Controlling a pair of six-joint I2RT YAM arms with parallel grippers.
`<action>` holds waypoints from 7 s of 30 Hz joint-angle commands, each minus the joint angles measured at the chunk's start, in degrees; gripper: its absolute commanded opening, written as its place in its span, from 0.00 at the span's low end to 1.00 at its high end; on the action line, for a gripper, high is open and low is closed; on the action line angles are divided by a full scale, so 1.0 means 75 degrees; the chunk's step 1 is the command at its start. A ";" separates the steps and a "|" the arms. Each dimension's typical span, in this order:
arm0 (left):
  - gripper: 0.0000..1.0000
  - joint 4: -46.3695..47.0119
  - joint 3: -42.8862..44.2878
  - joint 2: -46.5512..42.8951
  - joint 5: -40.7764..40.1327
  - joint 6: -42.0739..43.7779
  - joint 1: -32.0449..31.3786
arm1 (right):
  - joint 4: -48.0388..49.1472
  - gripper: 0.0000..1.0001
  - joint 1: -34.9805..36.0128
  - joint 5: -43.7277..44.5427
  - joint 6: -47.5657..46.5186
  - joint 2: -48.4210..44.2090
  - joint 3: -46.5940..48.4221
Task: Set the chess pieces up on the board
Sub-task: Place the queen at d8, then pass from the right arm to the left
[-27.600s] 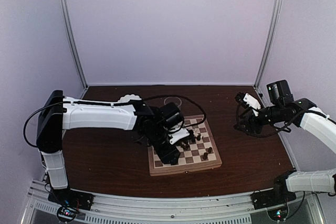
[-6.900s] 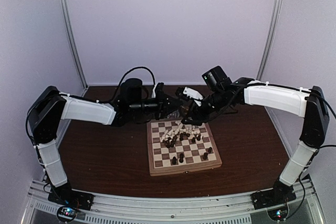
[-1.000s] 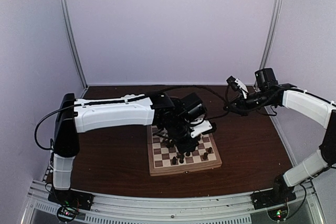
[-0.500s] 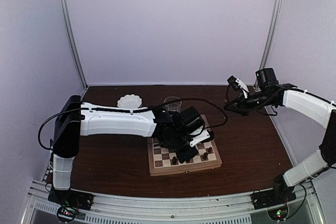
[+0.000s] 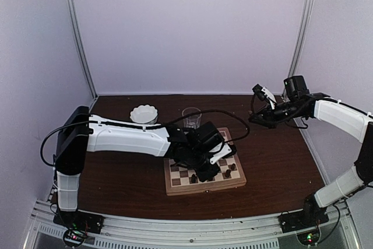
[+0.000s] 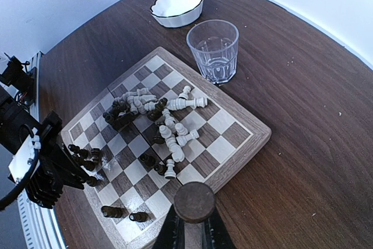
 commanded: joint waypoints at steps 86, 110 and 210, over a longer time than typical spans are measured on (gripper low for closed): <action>0.22 0.0176 0.0228 -0.0013 0.0525 -0.0188 0.0164 | 0.0123 0.04 -0.0064 -0.0147 0.0079 0.0075 -0.0017; 0.22 0.0048 0.0175 0.0356 0.0401 -0.0242 0.0209 | 0.0112 0.04 -0.0064 -0.0152 0.0058 0.0110 -0.0017; 0.16 0.3777 -0.0368 -0.0911 0.3869 -0.5334 0.1594 | -0.2947 0.05 0.3780 0.3078 -0.2039 0.0300 0.2156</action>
